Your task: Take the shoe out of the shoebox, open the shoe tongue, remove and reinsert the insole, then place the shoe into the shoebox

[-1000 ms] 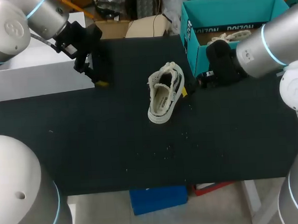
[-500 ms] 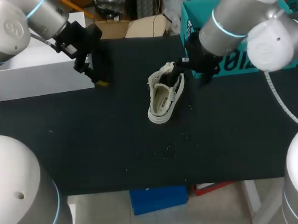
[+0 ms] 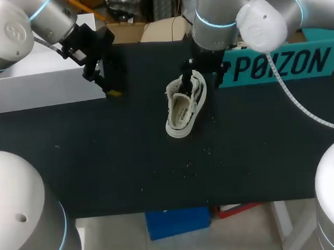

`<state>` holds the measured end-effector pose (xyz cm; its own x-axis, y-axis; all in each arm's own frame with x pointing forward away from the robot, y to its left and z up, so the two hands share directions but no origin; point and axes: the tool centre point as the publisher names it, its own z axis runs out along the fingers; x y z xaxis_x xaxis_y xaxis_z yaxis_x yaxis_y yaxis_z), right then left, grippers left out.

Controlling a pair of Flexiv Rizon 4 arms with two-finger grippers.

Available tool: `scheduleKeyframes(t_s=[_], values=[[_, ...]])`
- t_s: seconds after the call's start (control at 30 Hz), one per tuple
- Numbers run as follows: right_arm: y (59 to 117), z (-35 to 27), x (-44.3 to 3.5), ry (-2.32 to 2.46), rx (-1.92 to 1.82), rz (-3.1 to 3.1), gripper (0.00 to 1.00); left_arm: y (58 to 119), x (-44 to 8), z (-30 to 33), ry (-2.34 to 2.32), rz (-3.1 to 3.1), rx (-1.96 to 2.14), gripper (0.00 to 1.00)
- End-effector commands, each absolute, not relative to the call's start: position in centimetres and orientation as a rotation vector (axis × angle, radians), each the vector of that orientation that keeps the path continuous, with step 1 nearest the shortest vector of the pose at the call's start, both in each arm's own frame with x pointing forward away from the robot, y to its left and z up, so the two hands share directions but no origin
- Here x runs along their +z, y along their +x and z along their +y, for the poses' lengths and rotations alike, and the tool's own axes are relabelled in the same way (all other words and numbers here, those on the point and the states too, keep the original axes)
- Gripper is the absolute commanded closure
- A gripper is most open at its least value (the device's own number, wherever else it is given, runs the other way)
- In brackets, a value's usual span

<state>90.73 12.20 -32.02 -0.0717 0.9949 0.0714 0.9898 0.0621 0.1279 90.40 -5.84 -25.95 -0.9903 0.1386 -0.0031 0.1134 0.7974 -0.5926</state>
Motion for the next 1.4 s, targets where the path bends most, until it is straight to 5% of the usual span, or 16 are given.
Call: scheduleKeyframes(t_s=[0.03, 0.27, 1.4], values=[[91.4, 12.7, -33.2, 2.116, 0.129, 2.205, 0.22, 90.4, -26.0, -5.8, -0.205, -2.942, 0.961, 0.0], [91.9, 12.3, -35.1, 2.184, 0.11, 2.119, 0.5, 90.4, -26.0, -5.8, -0.205, -2.942, 0.961, 0.0], [93.9, 13.8, -41.6, 2.35, 0.015, 1.889, 0.71, 90.4, -26.0, -5.8, -0.205, -2.942, 0.961, 0.0]])
